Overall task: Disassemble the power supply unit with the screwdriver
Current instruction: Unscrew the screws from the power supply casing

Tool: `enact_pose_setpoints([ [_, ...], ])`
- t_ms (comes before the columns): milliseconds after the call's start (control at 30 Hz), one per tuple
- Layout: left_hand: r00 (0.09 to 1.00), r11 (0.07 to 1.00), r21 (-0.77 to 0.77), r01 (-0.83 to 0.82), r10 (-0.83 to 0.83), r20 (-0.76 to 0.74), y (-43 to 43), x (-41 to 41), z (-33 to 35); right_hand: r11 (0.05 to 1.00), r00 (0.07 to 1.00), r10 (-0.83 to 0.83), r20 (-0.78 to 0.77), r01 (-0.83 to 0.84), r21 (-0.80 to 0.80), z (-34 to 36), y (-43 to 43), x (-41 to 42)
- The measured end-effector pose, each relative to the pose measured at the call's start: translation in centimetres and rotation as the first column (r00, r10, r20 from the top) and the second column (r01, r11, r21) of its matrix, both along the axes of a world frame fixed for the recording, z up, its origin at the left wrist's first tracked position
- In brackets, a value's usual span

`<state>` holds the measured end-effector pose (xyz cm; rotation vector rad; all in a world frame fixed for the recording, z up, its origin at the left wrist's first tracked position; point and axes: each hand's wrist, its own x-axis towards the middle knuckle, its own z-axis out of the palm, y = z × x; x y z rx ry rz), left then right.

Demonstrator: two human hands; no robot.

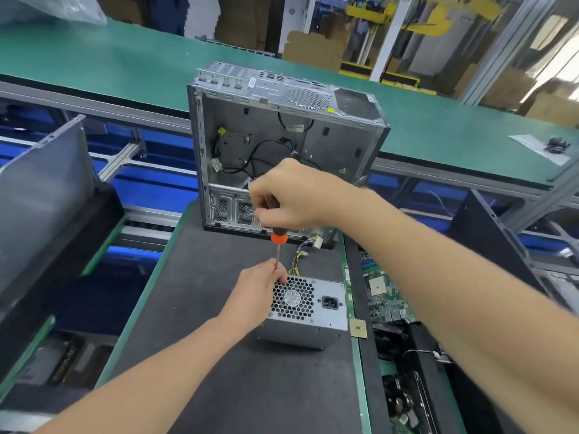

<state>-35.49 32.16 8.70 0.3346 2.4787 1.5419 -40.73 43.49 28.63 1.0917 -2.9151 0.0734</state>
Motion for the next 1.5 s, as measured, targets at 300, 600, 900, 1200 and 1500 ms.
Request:
enact_pose_setpoints([
  [300, 0.999, 0.999, -0.049, 0.004, -0.006, -0.035, 0.4, 0.1, -0.3, 0.64, 0.67, -0.739, 0.069, 0.731, -0.236, -1.9, -2.5, 2.7],
  [600, 0.995, 0.998, -0.059, 0.016, -0.021, -0.096, 0.1, -1.1, -1.2, 0.999, 0.98, 0.016, 0.197, -0.007, -0.05, 0.7, 1.0, 0.0],
  [900, 0.988, 0.977, 0.207, -0.051, 0.08, -0.132, -0.6, -0.1, -0.7, 1.0, 0.981, 0.011, 0.194, -0.008, -0.018, 0.5, 1.1, 0.2],
  [1200, 0.993, 0.989, 0.144, 0.026, -0.008, -0.121, -1.7, -0.6, -0.8, 0.848, 0.845, -0.531, -0.062, 0.53, -0.034, -0.5, -0.7, 3.8],
  [1500, 0.979, 0.965, 0.208, 0.161, -0.129, -0.156, -2.6, -2.0, -0.4, 0.959, 0.948, -0.277, 0.156, 0.283, -0.018, 1.0, 1.6, 4.5],
])
